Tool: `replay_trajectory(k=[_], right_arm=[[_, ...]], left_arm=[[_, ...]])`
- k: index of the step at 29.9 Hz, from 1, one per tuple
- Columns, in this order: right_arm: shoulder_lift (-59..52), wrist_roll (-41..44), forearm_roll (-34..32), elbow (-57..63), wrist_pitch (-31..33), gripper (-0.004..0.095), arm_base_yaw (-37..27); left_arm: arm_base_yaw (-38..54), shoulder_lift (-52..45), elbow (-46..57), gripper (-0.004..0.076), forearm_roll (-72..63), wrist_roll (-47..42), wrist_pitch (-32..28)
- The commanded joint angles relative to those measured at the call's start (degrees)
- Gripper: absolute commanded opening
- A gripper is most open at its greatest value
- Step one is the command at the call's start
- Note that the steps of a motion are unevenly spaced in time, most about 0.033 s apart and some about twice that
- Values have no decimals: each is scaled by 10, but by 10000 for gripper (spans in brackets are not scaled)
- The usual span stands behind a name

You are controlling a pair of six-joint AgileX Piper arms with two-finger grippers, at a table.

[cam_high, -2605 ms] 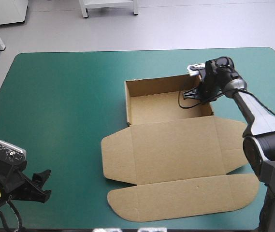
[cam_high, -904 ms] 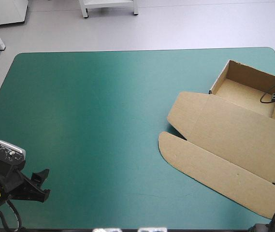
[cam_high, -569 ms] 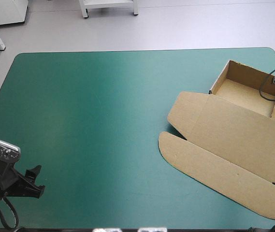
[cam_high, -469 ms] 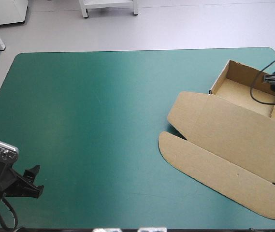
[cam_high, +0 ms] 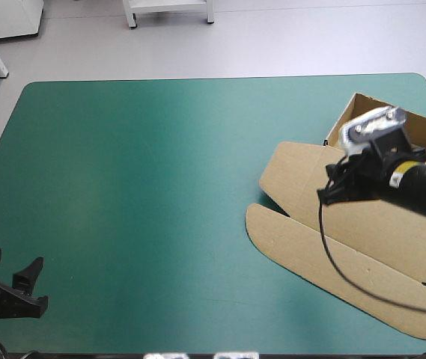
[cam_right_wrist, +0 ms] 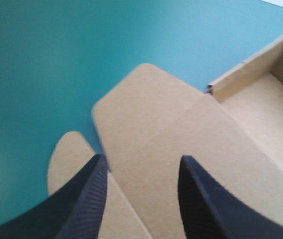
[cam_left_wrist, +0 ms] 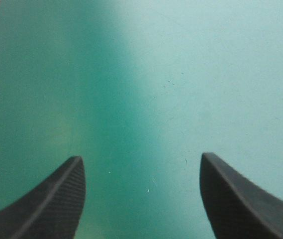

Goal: Fold the box

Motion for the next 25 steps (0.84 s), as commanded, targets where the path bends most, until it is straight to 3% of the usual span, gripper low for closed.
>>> replay_trajectory(k=[1,5,10,19,25], right_arm=[[-90,-5,-4,67,-73,323,83],[-187,10,-4,172,-117,150,140],[-309,30,-5,292,-165,-13,148],[-499,40,-30,453,-167,-17,148],[-568,39,-44,490,-203,-17,148]], left_arm=[[-4,-1,-11,450,7,-6,-40],[-4,-35,35,419,-2,-6,-55],[-4,-113,123,419,-73,-6,-102],[-3,-177,232,402,-113,-6,-149],[-3,-183,235,402,-121,0,-164]])
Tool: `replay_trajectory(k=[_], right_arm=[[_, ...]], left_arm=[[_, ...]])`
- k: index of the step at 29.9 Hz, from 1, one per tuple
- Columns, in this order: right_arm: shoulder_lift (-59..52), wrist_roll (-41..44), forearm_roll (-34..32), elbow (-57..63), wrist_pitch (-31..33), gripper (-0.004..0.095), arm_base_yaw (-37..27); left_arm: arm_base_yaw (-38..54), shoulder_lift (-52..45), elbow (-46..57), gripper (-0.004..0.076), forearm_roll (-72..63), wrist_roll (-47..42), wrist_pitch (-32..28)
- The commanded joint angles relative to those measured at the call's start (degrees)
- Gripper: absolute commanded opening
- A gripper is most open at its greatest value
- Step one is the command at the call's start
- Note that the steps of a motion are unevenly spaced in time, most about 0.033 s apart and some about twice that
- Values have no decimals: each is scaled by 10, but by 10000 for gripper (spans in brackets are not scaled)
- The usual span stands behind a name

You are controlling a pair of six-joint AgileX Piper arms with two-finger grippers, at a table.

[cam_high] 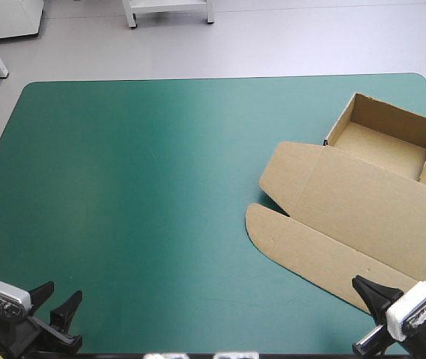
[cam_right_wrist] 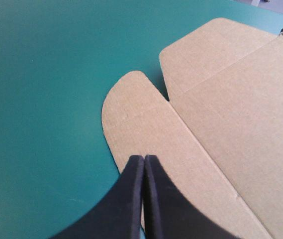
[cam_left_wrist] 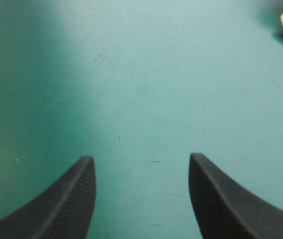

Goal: Fold the box

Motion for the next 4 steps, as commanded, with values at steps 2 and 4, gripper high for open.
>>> replay_trajectory(k=[2,4], right_arm=[[-11,0,-15,-9,-62,-17,1],[-11,0,-15,-9,-62,-17,1]], left_arm=[[-3,7,-12,402,-4,0,-50],[-3,7,-12,402,-4,0,-51]])
